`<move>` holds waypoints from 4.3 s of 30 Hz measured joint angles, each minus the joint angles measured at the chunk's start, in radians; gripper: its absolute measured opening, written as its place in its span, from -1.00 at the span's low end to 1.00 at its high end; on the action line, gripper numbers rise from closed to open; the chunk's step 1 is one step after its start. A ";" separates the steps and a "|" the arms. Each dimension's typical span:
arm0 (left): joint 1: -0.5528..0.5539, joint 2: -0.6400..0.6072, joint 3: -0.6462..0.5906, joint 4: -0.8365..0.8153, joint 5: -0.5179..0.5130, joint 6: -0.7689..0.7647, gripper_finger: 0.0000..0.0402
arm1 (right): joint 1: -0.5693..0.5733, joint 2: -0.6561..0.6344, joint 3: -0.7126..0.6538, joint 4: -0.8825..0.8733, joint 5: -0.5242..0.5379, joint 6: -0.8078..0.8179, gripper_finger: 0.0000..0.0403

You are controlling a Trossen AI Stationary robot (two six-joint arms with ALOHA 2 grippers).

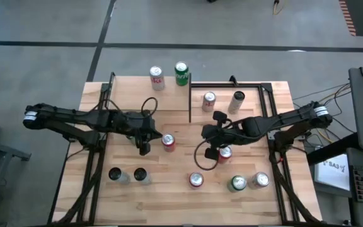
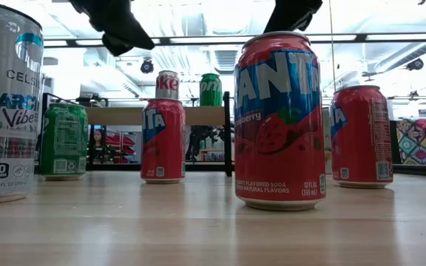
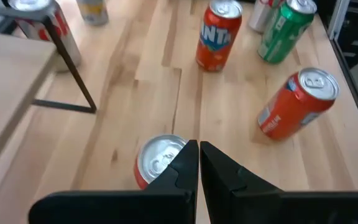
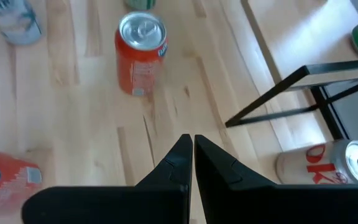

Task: Place canned beverage on shelf
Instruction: Put the top left red soda can on the shelf

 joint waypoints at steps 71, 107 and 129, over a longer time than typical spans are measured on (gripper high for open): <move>-0.075 0.316 0.117 -0.093 -0.218 -0.156 0.61 | -0.001 -0.311 -0.374 0.444 -0.003 -0.155 -0.96; -0.075 0.319 0.078 -0.023 -0.238 -0.156 0.62 | -0.001 -0.311 -0.374 0.444 -0.005 -0.153 -0.96; -0.075 0.366 0.066 0.021 -0.243 -0.149 0.62 | -0.001 -0.311 -0.375 0.442 -0.005 -0.152 -0.96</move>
